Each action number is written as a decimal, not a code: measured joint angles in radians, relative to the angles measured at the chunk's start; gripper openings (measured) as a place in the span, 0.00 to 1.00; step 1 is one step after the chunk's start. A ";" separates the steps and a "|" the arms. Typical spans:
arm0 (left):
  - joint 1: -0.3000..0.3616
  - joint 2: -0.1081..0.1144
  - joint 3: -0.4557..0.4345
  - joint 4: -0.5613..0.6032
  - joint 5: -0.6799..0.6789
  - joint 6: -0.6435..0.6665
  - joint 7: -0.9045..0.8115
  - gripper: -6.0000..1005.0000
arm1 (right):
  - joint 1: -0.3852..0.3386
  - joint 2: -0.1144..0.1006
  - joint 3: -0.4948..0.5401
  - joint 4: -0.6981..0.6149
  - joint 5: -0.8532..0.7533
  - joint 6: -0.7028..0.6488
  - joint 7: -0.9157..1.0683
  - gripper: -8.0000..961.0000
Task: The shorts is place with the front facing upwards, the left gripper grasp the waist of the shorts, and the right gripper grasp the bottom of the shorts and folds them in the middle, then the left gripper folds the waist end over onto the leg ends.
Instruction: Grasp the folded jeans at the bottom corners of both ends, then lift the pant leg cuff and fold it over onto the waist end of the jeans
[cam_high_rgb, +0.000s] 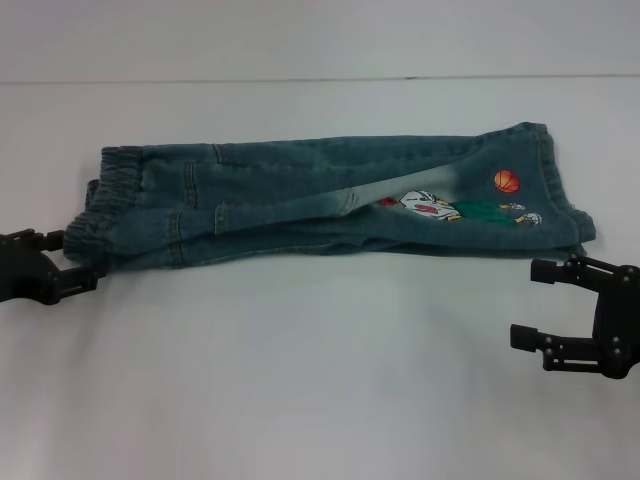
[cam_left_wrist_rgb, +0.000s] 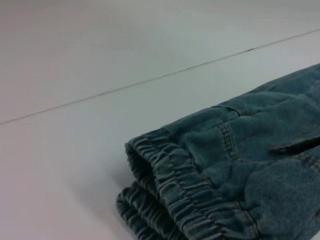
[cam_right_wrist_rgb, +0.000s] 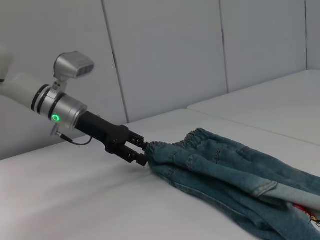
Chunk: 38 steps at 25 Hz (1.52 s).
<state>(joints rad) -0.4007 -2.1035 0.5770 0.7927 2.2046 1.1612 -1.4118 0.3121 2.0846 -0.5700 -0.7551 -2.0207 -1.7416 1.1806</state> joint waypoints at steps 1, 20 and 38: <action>-0.003 0.001 0.001 -0.003 0.004 -0.002 -0.003 0.73 | 0.001 0.000 0.000 0.000 -0.001 0.001 0.001 0.97; -0.032 0.004 0.059 -0.007 0.052 0.004 -0.033 0.38 | 0.005 0.000 0.002 0.000 -0.003 0.016 0.005 0.97; -0.044 0.009 0.061 0.122 0.053 0.138 -0.146 0.06 | 0.005 -0.003 0.128 -0.025 0.005 0.029 0.013 0.74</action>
<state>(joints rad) -0.4450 -2.0941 0.6377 0.9148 2.2573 1.2992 -1.5577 0.3173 2.0813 -0.4417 -0.7800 -2.0156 -1.7128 1.1938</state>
